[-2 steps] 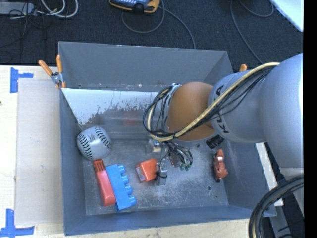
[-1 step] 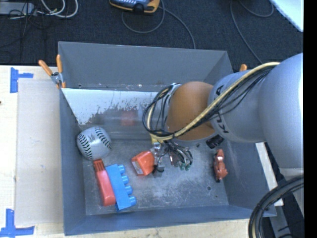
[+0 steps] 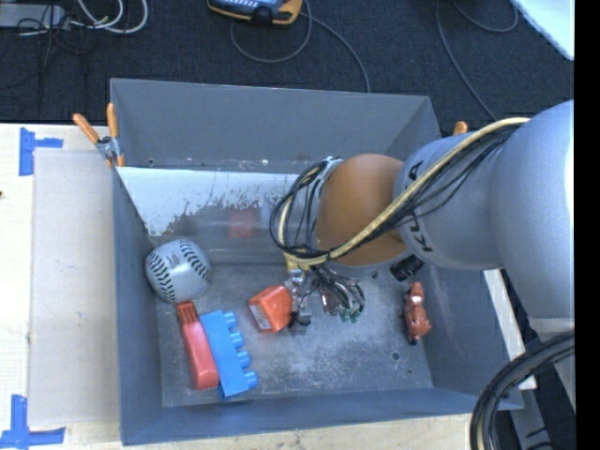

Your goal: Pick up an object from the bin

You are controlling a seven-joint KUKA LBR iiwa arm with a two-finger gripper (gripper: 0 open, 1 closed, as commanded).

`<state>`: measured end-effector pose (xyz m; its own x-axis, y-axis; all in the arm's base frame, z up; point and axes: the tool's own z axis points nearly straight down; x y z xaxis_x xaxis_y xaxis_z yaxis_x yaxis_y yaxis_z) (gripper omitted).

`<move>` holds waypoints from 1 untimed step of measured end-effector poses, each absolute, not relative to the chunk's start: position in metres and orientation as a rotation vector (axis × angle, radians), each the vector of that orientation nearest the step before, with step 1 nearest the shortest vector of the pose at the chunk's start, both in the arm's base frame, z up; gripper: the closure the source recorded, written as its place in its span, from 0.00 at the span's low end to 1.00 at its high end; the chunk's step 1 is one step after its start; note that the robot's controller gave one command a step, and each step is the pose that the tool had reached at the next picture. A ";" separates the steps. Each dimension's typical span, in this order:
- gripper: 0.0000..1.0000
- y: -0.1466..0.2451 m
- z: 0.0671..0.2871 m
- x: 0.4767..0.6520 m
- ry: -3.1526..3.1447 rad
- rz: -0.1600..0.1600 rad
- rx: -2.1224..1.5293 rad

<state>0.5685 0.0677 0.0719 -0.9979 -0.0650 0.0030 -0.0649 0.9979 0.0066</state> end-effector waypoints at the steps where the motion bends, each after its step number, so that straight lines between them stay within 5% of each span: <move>1: 1.00 0.055 0.198 0.556 -3.139 -0.011 0.026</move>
Offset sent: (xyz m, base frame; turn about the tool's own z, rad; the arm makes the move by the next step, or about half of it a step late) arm 0.0000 0.0000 0.0000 0.0000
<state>0.5562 0.0550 0.1983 -0.9999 -0.0168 0.0029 -0.0168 0.9998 0.0070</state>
